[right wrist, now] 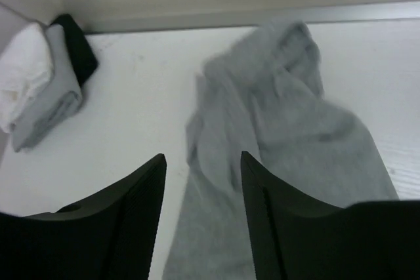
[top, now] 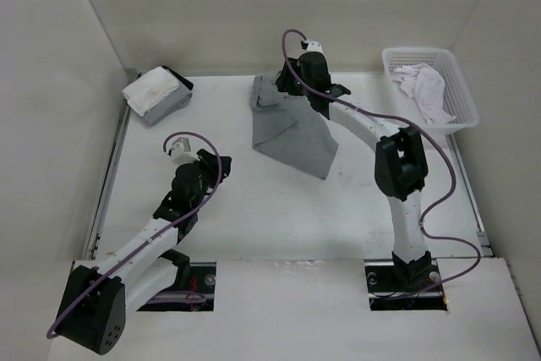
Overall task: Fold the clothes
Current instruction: Move the tank top to the center of the board, then flatten the tank top out
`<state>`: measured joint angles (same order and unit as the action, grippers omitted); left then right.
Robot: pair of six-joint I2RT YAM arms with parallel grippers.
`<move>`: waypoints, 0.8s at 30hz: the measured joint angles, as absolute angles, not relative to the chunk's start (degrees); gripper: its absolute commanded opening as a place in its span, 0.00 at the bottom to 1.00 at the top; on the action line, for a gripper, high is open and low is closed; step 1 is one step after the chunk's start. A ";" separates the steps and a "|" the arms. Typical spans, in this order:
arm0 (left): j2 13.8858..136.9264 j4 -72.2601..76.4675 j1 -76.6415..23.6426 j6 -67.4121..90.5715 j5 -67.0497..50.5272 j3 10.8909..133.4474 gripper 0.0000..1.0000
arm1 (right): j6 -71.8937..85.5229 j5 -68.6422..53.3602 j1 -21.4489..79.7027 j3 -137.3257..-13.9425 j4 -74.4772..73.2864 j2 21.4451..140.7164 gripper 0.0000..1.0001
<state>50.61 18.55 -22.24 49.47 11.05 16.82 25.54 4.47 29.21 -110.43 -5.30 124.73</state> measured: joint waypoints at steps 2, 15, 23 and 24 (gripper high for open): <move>51.96 18.59 -22.26 49.54 10.92 16.82 0.33 | 26.13 4.40 28.93 -105.75 -4.93 122.13 0.47; 82.11 18.09 -36.62 41.30 16.05 39.66 0.21 | 40.93 10.98 29.30 -44.66 14.63 85.19 0.12; 117.05 7.31 -40.18 30.33 23.27 83.70 0.26 | 47.03 12.12 29.21 -30.55 16.69 81.25 0.19; 120.86 5.32 -40.16 29.32 23.77 88.68 0.26 | 47.53 11.94 29.21 -29.41 17.23 79.07 0.19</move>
<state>120.86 5.32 -40.16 29.32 23.77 88.68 47.53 11.94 29.21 -29.41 17.23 79.07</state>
